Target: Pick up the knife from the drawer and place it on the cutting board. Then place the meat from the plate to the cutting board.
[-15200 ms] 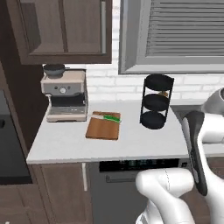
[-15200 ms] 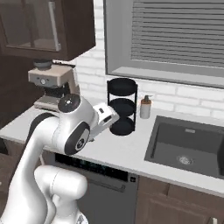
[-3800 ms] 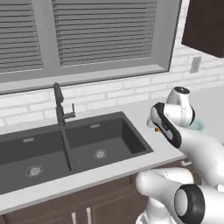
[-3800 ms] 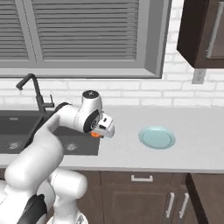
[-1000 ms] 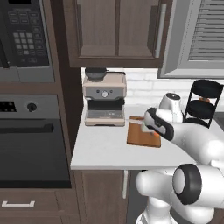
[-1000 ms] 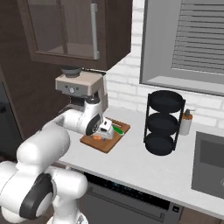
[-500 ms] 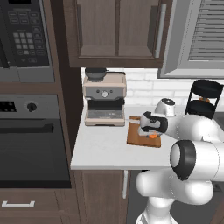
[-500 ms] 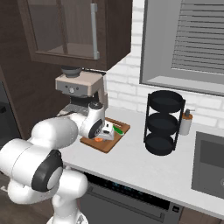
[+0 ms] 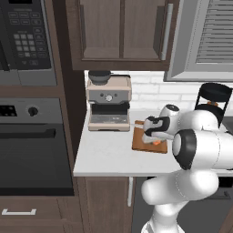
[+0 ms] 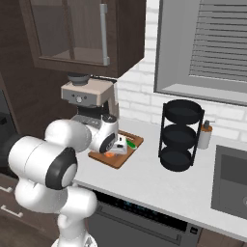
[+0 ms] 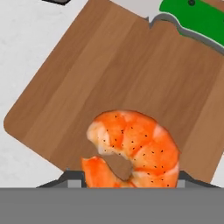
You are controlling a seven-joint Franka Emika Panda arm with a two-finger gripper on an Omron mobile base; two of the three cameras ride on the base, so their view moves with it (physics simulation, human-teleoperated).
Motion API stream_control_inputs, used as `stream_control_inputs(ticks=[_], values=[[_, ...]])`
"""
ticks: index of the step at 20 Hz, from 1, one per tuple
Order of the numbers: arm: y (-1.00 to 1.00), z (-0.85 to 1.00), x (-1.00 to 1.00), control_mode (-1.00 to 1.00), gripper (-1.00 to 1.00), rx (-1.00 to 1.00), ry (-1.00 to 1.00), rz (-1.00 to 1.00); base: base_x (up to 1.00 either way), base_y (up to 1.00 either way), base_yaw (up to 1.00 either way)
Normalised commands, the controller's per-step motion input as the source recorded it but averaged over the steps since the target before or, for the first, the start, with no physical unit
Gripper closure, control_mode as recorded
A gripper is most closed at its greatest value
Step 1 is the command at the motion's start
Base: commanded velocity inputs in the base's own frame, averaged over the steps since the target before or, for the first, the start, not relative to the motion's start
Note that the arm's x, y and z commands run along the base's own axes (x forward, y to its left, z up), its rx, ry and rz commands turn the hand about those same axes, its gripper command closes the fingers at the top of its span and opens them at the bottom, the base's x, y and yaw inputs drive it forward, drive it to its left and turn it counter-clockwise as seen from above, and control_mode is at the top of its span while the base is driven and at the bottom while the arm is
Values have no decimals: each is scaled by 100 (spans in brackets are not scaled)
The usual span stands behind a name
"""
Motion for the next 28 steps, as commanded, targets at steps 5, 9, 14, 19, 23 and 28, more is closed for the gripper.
stream_control_inputs(ticks=[5, 9, 14, 19, 23, 28], values=[[5, -26, 14, -100, 100, 0, 0, 5, 0, 0, 0], [3, -17, 7, -100, -100, 0, 0, 1, 0, 0, 0], [0, 0, 0, -100, -100, 0, 0, 0, 0, 0, 0], [0, 9, -17, -100, -100, 0, 0, 0, 0, 0, 0], [0, 51, -65, -100, -100, 0, 0, 0, 0, 0, 0], [0, 39, -71, -100, -100, 0, 0, 0, 0, 0, 0]])
